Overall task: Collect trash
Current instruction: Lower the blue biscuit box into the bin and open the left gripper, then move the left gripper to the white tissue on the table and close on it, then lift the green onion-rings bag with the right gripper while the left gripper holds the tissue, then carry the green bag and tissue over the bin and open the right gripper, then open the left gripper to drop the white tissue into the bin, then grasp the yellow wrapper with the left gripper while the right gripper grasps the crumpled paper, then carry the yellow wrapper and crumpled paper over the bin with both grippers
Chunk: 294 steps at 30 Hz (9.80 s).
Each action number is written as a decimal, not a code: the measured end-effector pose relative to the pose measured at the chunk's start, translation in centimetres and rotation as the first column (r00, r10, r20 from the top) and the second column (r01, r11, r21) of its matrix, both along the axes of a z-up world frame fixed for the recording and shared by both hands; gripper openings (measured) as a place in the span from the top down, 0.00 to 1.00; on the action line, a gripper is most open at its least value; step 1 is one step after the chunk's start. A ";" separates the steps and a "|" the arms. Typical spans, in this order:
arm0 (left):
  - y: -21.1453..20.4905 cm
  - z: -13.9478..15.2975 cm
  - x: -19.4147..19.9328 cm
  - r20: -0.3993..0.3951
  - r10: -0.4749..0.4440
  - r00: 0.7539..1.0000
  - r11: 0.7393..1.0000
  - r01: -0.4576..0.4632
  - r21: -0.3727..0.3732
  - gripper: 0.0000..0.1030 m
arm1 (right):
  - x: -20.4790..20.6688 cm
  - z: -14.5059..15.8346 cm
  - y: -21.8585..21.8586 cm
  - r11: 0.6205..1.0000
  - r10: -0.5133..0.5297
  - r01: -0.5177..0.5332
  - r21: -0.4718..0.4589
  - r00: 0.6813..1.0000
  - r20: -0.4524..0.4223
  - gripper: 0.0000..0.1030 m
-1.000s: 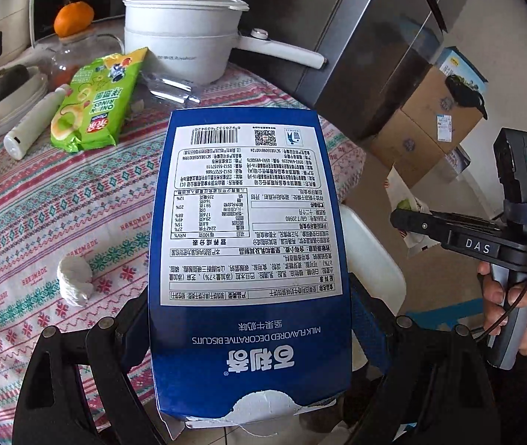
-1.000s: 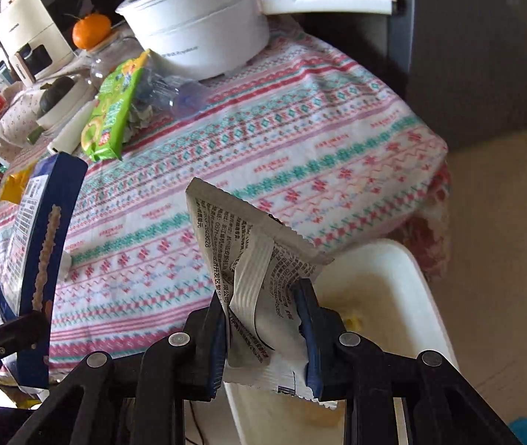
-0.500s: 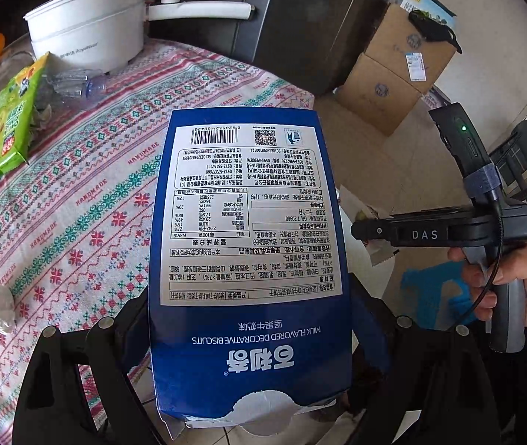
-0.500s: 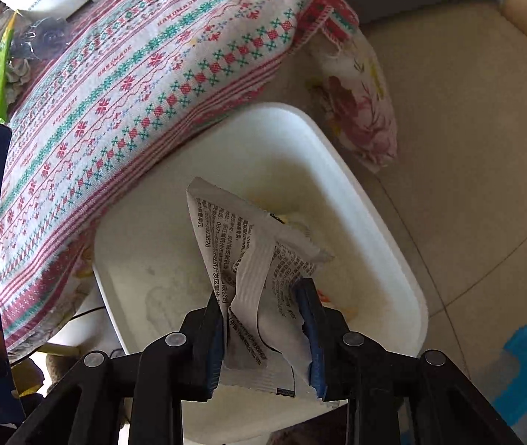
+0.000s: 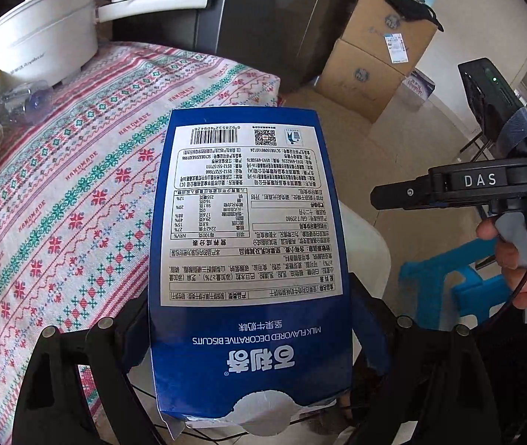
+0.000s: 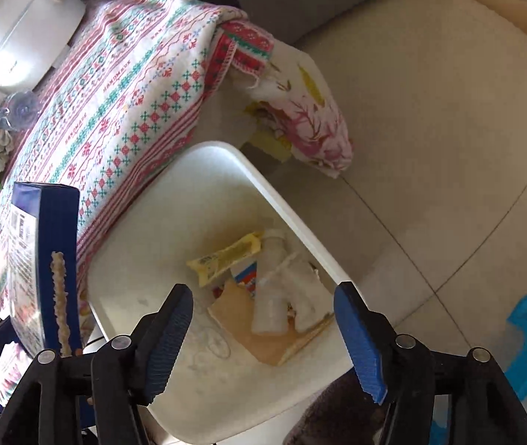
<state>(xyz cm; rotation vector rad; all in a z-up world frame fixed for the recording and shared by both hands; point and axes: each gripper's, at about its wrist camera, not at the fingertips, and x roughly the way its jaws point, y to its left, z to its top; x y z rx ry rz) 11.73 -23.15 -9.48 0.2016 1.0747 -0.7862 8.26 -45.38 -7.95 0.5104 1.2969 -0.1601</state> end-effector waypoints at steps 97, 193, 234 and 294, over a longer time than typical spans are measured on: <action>37.8 7.3 8.9 -0.049 0.688 0.724 0.724 -0.690 -0.021 0.78 | 25.8 -1.2 36.0 0.899 0.429 -0.437 -0.029 0.863 0.267 0.32; 2.9 1.2 1.3 0.032 0.038 0.999 0.998 -0.040 0.052 0.34 | -2.5 2.1 5.1 0.980 0.153 -0.146 -0.135 0.987 0.043 0.47; 48.6 4.1 15.8 0.025 0.840 0.541 0.542 -0.840 -0.039 0.21 | 15.7 3.5 27.7 0.858 0.482 -0.444 -0.257 0.870 0.104 0.26; 34.0 12.5 8.3 0.164 0.653 0.739 0.757 -0.637 -0.143 0.93 | 14.9 8.8 26.6 0.879 0.459 -0.472 -0.063 0.805 0.377 0.73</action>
